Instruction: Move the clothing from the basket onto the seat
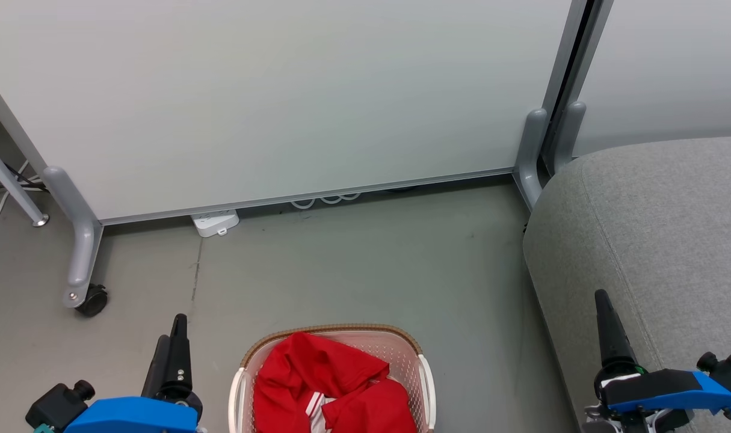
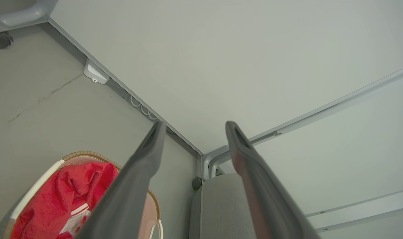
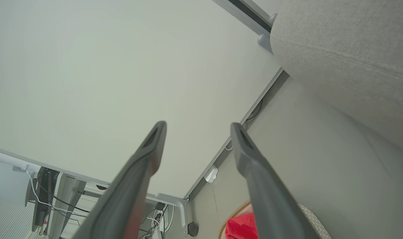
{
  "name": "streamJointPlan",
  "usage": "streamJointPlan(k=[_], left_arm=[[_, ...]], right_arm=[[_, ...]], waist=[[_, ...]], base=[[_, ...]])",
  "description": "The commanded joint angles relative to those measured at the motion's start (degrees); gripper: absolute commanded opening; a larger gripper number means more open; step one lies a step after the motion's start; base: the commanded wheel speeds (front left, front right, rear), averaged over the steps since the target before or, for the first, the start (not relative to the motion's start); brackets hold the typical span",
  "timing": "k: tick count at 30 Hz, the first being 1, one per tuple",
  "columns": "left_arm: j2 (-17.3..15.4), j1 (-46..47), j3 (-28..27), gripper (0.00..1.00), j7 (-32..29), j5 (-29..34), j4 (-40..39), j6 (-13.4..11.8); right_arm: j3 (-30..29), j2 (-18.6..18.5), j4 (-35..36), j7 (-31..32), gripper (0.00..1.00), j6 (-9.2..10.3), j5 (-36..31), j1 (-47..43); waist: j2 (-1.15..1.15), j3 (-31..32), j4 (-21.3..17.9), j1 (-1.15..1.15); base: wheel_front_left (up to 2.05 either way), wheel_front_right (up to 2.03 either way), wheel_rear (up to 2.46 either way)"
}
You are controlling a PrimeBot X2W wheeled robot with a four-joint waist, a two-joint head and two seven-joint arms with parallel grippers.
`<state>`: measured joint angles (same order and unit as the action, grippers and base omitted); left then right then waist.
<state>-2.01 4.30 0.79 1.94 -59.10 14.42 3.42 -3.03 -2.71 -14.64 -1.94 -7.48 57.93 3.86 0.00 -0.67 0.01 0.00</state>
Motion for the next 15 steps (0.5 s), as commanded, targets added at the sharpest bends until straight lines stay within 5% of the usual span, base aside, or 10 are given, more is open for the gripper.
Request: streamJointPlan(k=[1,15], left_arm=[[-0.59,1.61,0.39,1.00,0.62,2.09,-0.95,-0.30],[-0.69,1.78,2.10,1.00,3.35,13.10,-1.05,-1.32]], right_arm=[[0.28,-0.13,0.95,-0.56,1.00,-0.01,-1.94,1.45],[1.64,-0.16,0.96,-3.33,1.00,-0.01,-13.16,1.65]], waist=[[0.00,-0.02,0.00,0.00],[0.00,-0.02,-0.05,0.00]], base=[[0.00,0.00,0.00],[0.00,0.00,0.00]])
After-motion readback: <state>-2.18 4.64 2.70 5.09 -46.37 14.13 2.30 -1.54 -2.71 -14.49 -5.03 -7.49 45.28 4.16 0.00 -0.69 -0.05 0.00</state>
